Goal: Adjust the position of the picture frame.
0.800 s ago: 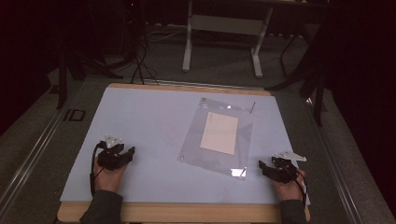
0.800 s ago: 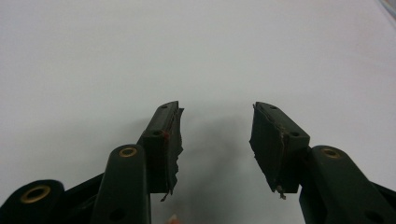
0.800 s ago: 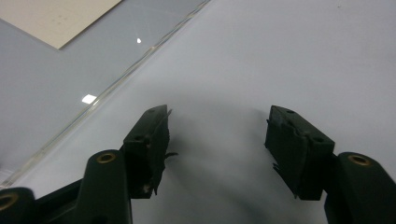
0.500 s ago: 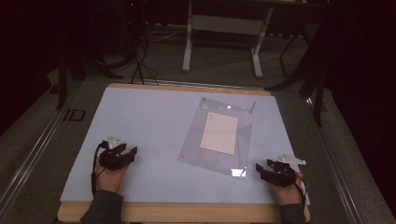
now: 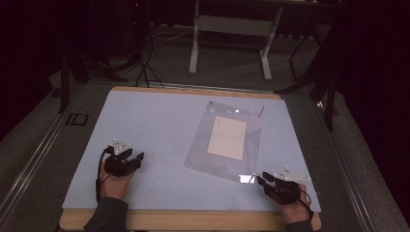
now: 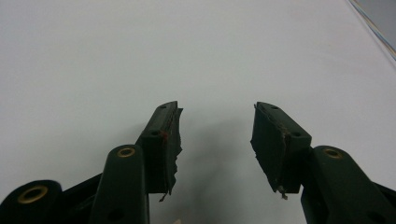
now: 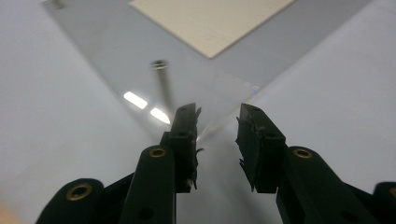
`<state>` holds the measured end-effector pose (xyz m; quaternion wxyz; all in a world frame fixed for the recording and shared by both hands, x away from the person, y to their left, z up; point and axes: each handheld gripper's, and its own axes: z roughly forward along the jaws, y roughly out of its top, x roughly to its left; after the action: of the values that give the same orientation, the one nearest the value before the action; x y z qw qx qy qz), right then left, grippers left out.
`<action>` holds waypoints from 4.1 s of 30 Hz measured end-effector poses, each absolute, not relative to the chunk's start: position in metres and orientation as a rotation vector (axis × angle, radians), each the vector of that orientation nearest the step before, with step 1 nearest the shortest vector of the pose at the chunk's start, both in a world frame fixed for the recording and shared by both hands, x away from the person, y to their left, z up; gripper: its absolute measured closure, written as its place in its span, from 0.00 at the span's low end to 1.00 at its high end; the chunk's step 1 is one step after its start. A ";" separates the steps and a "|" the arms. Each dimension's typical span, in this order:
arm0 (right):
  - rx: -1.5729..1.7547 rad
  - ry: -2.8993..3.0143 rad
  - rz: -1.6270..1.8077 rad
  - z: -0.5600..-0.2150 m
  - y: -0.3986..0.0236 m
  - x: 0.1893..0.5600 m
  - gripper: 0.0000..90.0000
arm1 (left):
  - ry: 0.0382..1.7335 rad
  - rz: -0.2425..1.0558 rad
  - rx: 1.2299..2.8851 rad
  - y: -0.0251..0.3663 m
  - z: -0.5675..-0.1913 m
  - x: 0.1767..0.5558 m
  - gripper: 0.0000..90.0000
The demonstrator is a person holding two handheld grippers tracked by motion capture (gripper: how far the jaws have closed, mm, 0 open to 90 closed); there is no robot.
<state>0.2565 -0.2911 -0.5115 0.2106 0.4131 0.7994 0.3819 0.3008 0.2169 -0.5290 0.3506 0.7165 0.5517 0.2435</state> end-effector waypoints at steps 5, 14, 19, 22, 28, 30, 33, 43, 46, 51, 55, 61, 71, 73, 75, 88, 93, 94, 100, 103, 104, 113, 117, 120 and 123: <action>1.052 2.305 1.061 -0.512 -0.279 0.247 0.69 | 1.425 0.630 1.862 0.217 -0.529 0.301 0.57; 1.026 2.277 1.091 -0.513 -0.260 0.251 0.68 | 1.402 0.617 1.888 0.210 -0.531 0.302 0.57; 1.067 2.235 1.106 -0.513 -0.259 0.257 0.74 | 1.385 0.597 1.899 0.206 -0.531 0.302 0.59; 1.108 2.201 1.103 -0.514 -0.260 0.261 0.79 | 1.359 0.581 1.908 0.201 -0.531 0.302 0.60; 1.125 2.199 1.109 -0.515 -0.263 0.263 0.86 | 1.328 0.568 1.924 0.196 -0.530 0.301 0.61; 1.108 2.202 1.089 -0.514 -0.261 0.262 0.89 | 1.329 0.564 1.925 0.196 -0.530 0.301 0.61; 1.126 2.191 1.074 -0.514 -0.263 0.262 0.92 | 1.332 0.563 1.922 0.197 -0.530 0.302 0.61; 1.304 2.036 1.021 -0.514 -0.300 0.277 0.91 | 1.327 0.542 1.937 0.194 -0.533 0.303 0.61; 1.325 2.018 1.009 -0.514 -0.305 0.282 0.91 | 1.324 0.529 1.940 0.193 -0.533 0.304 0.61; 1.408 1.935 0.975 -0.513 -0.330 0.304 0.94 | 1.293 0.491 1.944 0.186 -0.529 0.310 0.63; 1.461 1.884 0.971 -0.514 -0.344 0.319 0.94 | 1.252 0.488 1.964 0.176 -0.524 0.318 0.65; 1.504 1.890 0.983 -0.526 -0.350 0.338 0.82 | 1.207 0.479 1.969 0.159 -0.521 0.325 0.65; 1.589 1.877 1.008 -0.533 -0.344 0.348 0.94 | 1.225 0.462 1.948 0.166 -0.523 0.323 0.64; 1.580 1.878 1.009 -0.533 -0.344 0.348 0.95 | 1.225 0.461 1.949 0.165 -0.523 0.323 0.64; 1.574 1.875 1.009 -0.534 -0.344 0.347 0.95 | 1.219 0.460 1.951 0.164 -0.523 0.323 0.64; 1.667 1.839 1.034 -0.535 -0.351 0.356 0.75 | 1.218 0.453 1.965 0.164 -0.525 0.322 0.63; 1.570 1.858 0.926 -0.533 -0.344 0.354 0.86 | 1.211 0.454 1.966 0.161 -0.525 0.322 0.63; 1.561 1.867 0.904 -0.532 -0.343 0.355 0.86 | 1.211 0.452 1.969 0.161 -0.525 0.322 0.63; 1.546 1.855 0.906 -0.534 -0.342 0.355 0.85 | 1.211 0.451 1.969 0.162 -0.526 0.321 0.63; 1.622 1.840 0.980 -0.535 -0.346 0.360 0.80 | 1.216 0.448 1.965 0.164 -0.526 0.321 0.63; 1.632 1.835 0.978 -0.535 -0.345 0.361 0.80 | 1.218 0.447 1.964 0.165 -0.526 0.321 0.63; 1.593 1.841 0.922 -0.533 -0.343 0.360 0.87 | 1.215 0.444 1.970 0.162 -0.527 0.321 0.63; 1.563 1.854 0.928 -0.534 -0.343 0.359 0.87 | 1.213 0.443 1.972 0.161 -0.527 0.321 0.62; 1.525 1.882 0.928 -0.534 -0.343 0.358 0.92 | 1.215 0.442 1.976 0.160 -0.528 0.321 0.62; 1.426 2.086 1.117 -0.535 -0.331 0.356 1.00 | 1.216 0.443 1.980 0.160 -0.527 0.321 0.62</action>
<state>0.3560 -0.3309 -0.5349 0.1882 0.5068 0.7417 0.3971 0.3209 0.1601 -0.5272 0.3785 0.7749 0.4757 0.1734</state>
